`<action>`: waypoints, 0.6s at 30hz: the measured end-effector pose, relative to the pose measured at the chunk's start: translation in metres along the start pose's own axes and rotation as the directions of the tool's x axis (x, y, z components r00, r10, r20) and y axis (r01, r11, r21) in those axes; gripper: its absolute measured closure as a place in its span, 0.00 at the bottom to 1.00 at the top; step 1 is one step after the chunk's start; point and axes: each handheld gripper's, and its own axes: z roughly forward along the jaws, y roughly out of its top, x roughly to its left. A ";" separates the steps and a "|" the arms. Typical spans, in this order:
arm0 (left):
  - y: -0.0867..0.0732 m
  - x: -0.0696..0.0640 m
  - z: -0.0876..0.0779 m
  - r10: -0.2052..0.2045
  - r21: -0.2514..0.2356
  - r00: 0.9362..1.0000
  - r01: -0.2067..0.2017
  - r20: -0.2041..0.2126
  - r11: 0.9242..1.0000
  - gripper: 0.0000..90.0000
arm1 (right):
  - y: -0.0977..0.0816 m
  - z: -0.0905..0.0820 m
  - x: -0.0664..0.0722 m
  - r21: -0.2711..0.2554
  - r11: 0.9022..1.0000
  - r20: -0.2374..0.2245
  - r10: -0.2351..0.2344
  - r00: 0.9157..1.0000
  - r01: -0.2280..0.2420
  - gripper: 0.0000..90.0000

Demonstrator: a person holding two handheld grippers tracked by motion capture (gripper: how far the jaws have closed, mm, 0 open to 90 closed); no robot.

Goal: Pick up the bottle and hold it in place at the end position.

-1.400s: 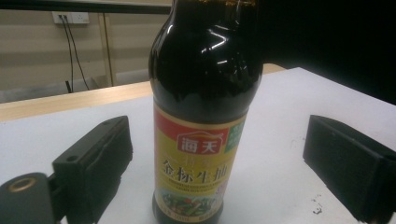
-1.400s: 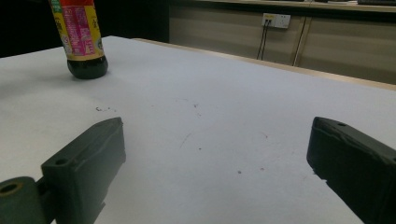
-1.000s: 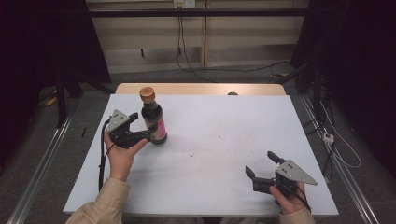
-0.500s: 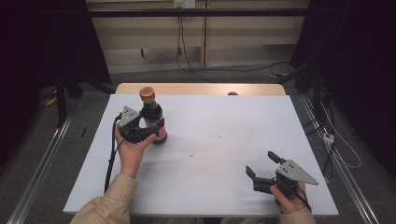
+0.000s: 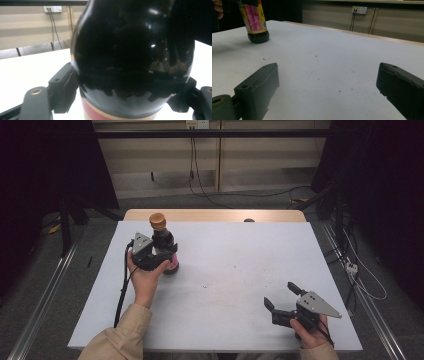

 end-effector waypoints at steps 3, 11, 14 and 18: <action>0.000 0.000 0.000 0.021 0.002 1.000 -0.021 -0.004 1.000 0.32 | 0.000 0.000 0.000 0.003 1.000 0.002 0.001 1.000 -0.001 0.05; 0.000 -0.002 0.001 0.034 -0.011 0.999 -0.034 -0.010 0.999 0.33 | 0.000 0.000 0.000 0.000 1.000 0.001 0.000 1.000 0.000 0.05; 0.001 -0.003 0.003 0.050 -0.016 0.999 -0.051 -0.009 0.999 0.34 | 0.000 0.000 0.000 0.000 1.000 0.001 -0.001 1.000 0.001 0.05; 0.004 -0.004 0.007 0.045 -0.012 0.999 -0.045 0.010 0.999 0.34 | 0.000 0.000 0.000 0.000 1.000 0.000 -0.001 1.000 0.001 0.05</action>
